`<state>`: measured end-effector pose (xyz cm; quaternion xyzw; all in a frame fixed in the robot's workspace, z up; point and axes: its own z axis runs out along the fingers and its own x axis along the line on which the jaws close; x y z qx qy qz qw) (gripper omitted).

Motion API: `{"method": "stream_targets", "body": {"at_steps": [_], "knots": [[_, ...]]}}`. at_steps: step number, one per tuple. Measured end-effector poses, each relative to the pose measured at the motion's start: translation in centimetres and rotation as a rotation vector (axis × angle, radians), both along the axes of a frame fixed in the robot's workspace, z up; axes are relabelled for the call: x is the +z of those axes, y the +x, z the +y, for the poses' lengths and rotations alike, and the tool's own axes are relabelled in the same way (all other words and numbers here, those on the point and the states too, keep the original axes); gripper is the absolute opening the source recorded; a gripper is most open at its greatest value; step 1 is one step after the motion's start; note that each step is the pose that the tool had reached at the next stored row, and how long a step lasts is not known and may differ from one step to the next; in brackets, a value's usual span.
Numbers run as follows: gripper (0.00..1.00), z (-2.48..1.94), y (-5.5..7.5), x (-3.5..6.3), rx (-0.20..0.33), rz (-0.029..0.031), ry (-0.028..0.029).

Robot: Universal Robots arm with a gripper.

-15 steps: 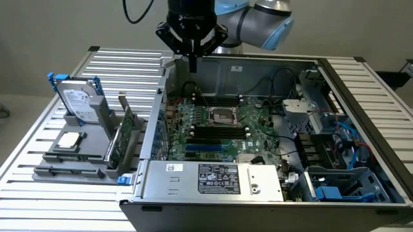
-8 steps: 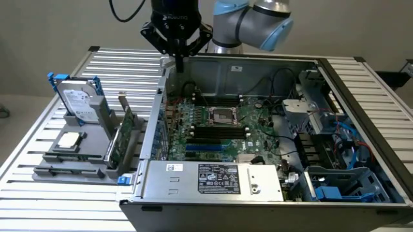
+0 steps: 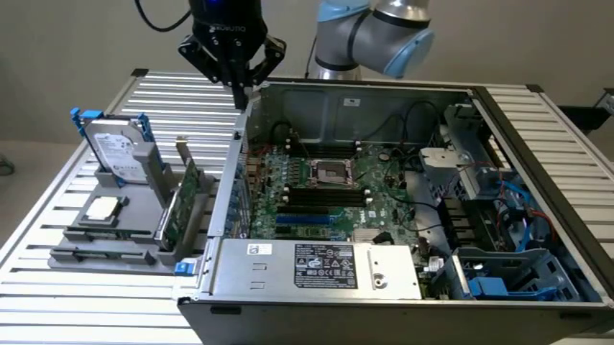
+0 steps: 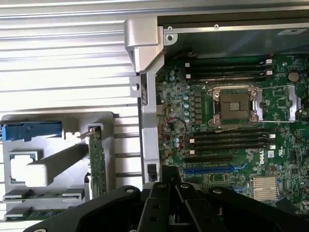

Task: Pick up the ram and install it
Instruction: 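Reach for the ram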

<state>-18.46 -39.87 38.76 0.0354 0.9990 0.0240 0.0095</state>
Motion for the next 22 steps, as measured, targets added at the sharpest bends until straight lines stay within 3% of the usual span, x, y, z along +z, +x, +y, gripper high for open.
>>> {"method": "stream_targets", "body": {"at_steps": [12,22], "knots": [[0.11,-0.04,-5.4,-0.86,0.000,0.0000,0.0000],[0.11,-0.89,-10.0,-1.80,0.000,0.0000,0.0000]]}}
